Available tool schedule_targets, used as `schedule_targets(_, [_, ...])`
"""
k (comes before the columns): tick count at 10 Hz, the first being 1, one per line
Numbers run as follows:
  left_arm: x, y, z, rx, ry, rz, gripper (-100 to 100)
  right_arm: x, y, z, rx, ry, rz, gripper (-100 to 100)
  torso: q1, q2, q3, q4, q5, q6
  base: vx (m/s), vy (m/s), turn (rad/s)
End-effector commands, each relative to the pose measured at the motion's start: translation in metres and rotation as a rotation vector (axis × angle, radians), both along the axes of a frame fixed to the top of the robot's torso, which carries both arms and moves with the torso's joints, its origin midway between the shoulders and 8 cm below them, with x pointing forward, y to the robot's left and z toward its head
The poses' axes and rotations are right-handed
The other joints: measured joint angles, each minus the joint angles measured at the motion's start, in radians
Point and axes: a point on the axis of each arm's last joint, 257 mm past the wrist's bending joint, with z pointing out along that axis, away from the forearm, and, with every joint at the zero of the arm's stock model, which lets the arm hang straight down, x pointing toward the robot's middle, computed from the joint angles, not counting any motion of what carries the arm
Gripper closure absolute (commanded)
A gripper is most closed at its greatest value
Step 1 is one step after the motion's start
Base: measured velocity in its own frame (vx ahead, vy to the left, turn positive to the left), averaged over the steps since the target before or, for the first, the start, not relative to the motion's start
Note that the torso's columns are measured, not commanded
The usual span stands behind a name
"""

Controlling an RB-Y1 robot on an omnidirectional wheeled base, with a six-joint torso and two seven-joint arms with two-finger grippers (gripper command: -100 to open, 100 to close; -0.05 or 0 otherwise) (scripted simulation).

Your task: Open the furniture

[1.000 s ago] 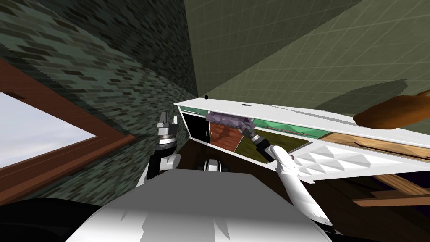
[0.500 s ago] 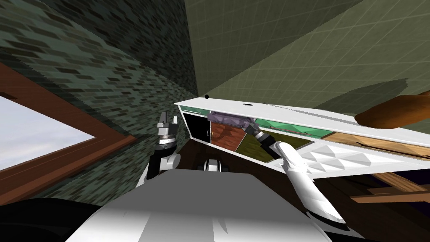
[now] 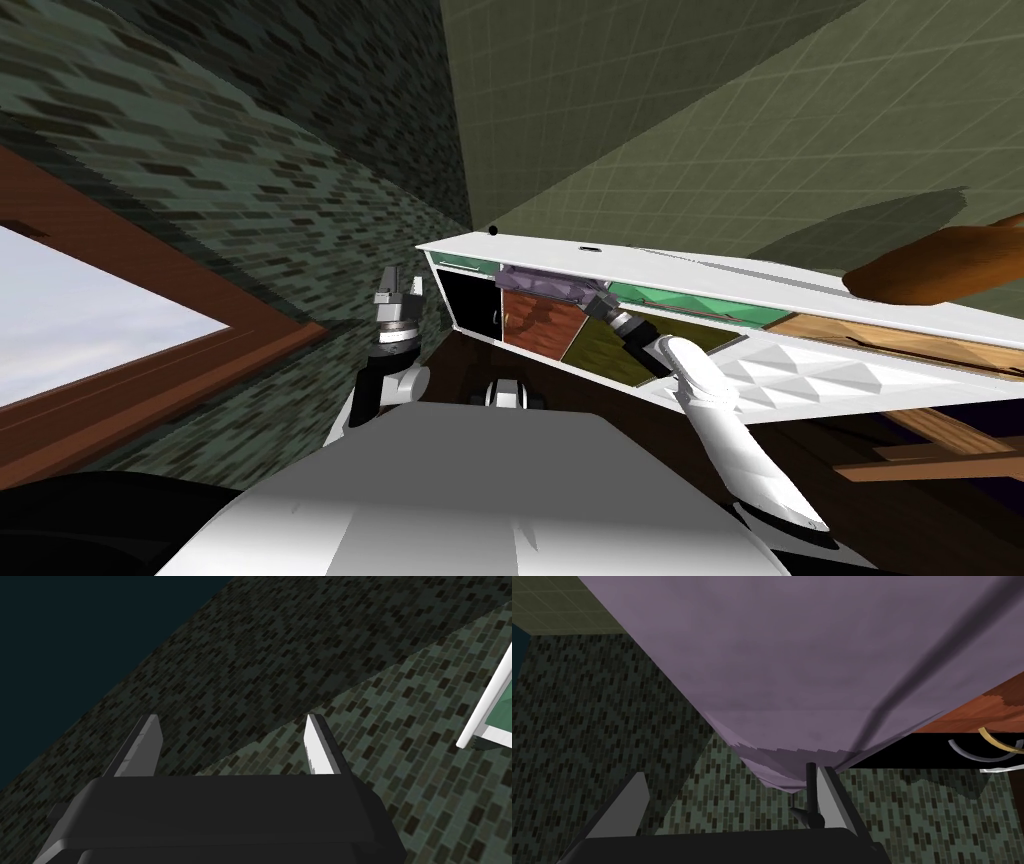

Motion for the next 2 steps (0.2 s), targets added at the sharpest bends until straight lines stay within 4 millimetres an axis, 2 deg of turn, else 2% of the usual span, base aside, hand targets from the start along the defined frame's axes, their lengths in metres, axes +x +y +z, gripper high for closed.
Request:
schedule_targets(1, [0.0, 0.0, 0.0, 0.0, 0.0, 0.0, 0, 0.0, 0.0, 0.0, 0.0, 0.0, 0.0, 0, 0.0, 0.0, 0.0, 0.0, 0.0, 0.0, 0.0, 0.0, 0.0])
schedule_targets(2, [0.0, 0.0, 0.0, 0.0, 0.0, 0.0, 0, 0.0, 0.0, 0.0, 0.0, 0.0, 0.0, 0, 0.0, 0.0, 0.0, 0.0, 0.0, 0.0, 0.0, 0.0, 0.0])
